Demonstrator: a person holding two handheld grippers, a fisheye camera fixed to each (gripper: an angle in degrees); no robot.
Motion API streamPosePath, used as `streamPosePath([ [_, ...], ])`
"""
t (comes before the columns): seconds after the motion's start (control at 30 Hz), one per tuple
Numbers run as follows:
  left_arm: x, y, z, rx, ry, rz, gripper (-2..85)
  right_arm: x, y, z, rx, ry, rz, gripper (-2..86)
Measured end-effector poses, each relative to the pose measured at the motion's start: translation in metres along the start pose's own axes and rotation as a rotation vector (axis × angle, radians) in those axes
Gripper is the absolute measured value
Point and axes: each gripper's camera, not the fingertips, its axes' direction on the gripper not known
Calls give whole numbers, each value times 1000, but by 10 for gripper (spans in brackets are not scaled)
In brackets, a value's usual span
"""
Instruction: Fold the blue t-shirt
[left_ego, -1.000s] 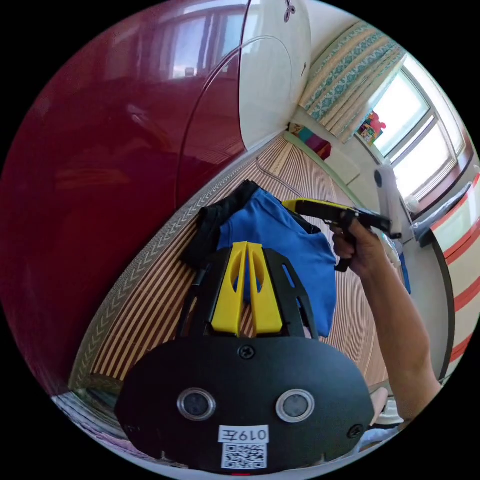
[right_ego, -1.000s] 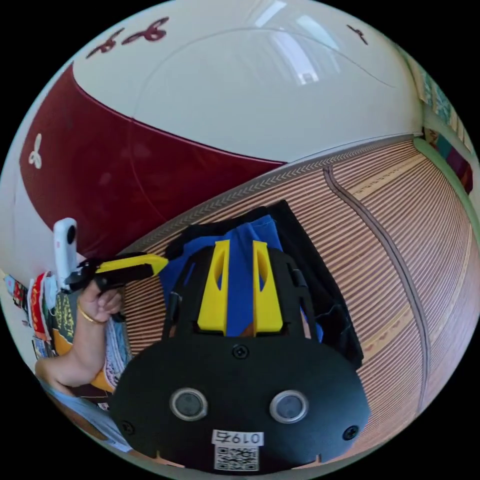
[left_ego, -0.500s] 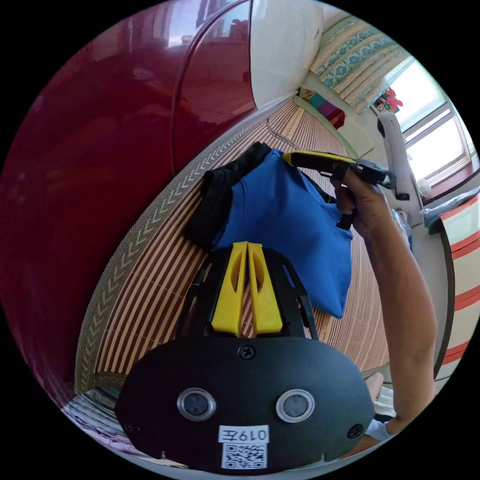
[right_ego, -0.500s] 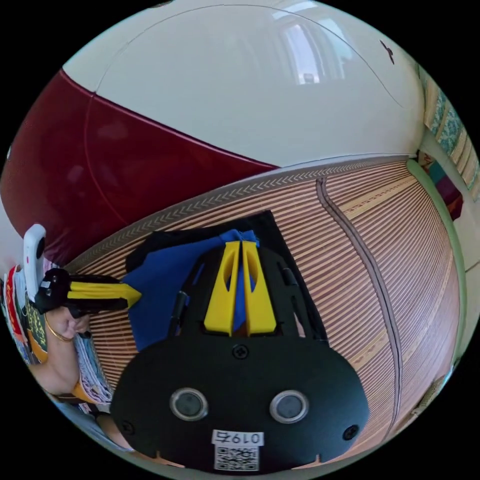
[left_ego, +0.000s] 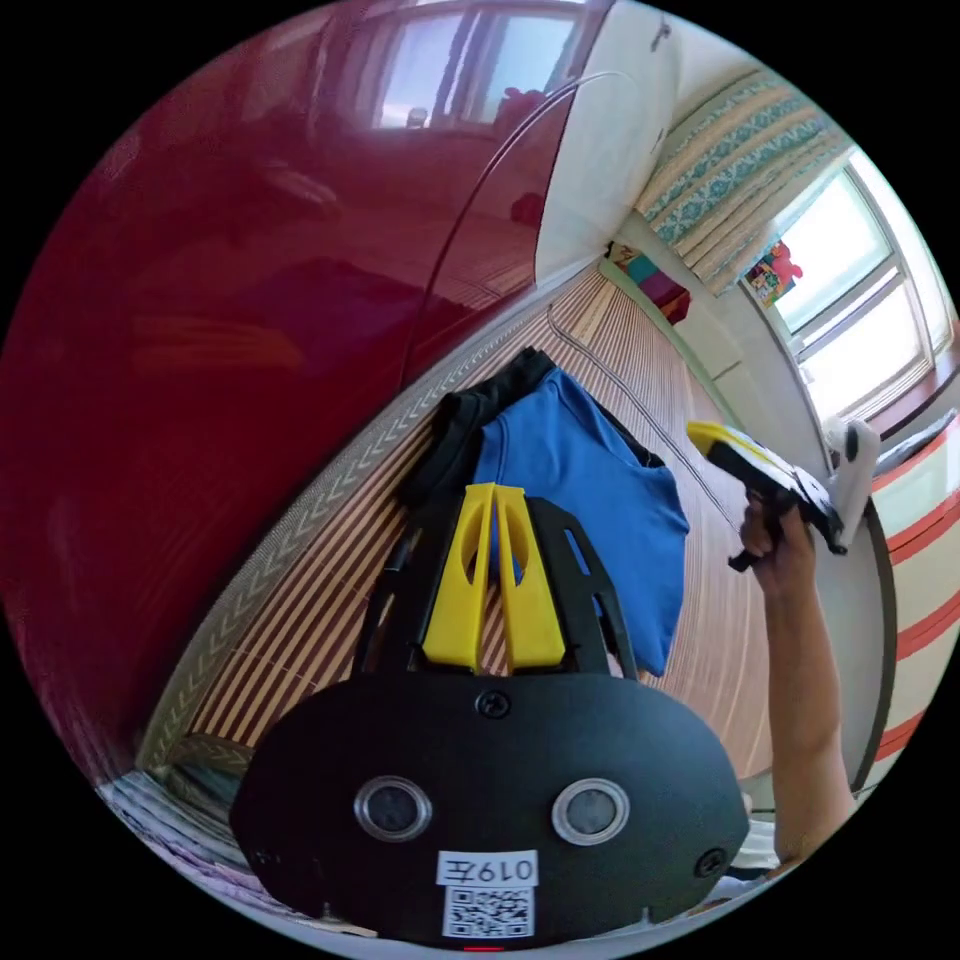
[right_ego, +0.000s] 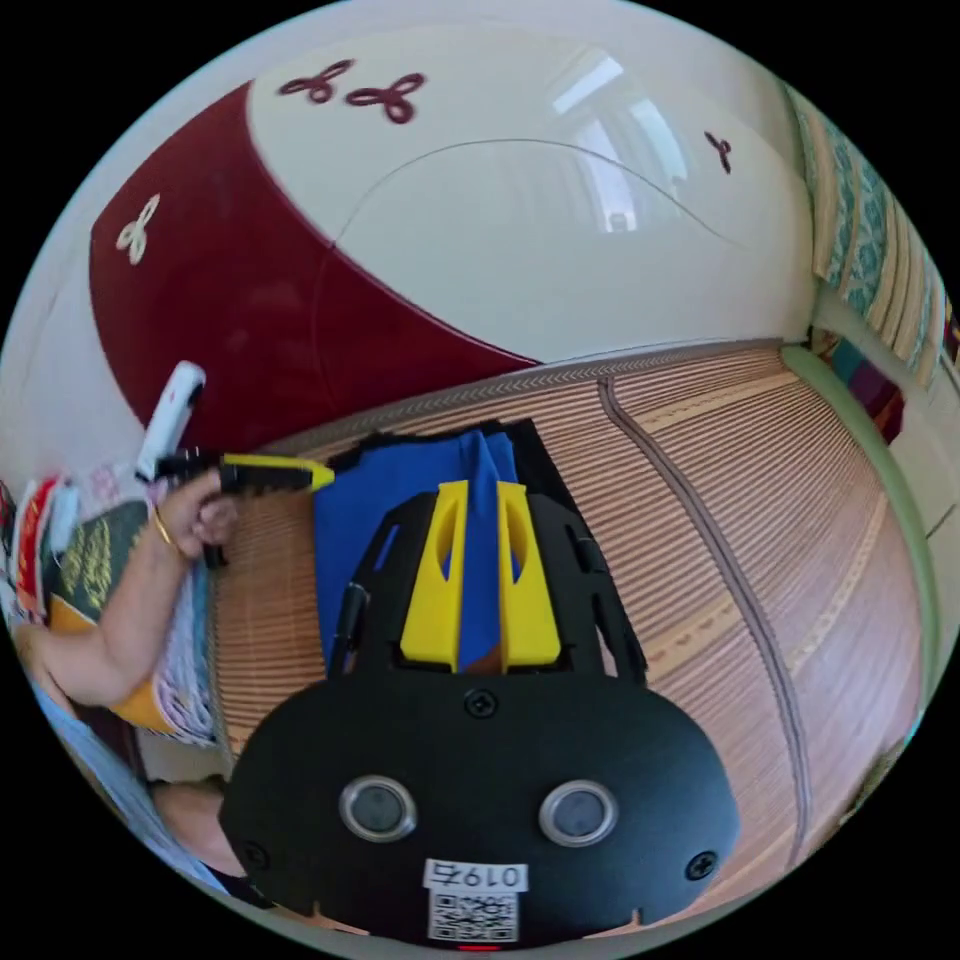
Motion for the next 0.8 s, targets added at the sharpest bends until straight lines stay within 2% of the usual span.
streamPosePath([
  [0.07,21,16,3,56,-65,48,7,-37,35,-24,-25,116,-102,39],
  [0.2,48,43,14,109,-110,96,8,-87,86,-51,-53,49,-105,56],
  [0.3,67,63,33,64,-182,107,9,-119,127,-64,-66,43,-58,59],
  [0.43,104,95,63,3,-334,142,9,-152,163,-79,-134,149,-39,54],
  [0.6,163,138,63,119,-502,179,9,-191,191,-185,86,180,26,17],
  [0.7,219,176,48,275,-570,257,8,-246,230,-268,165,374,-51,5],
  [0.77,275,211,36,393,-569,359,8,-291,280,-329,210,624,-41,-2],
  [0.8,290,220,34,415,-555,389,8,-301,293,-343,208,673,-32,-3],
])
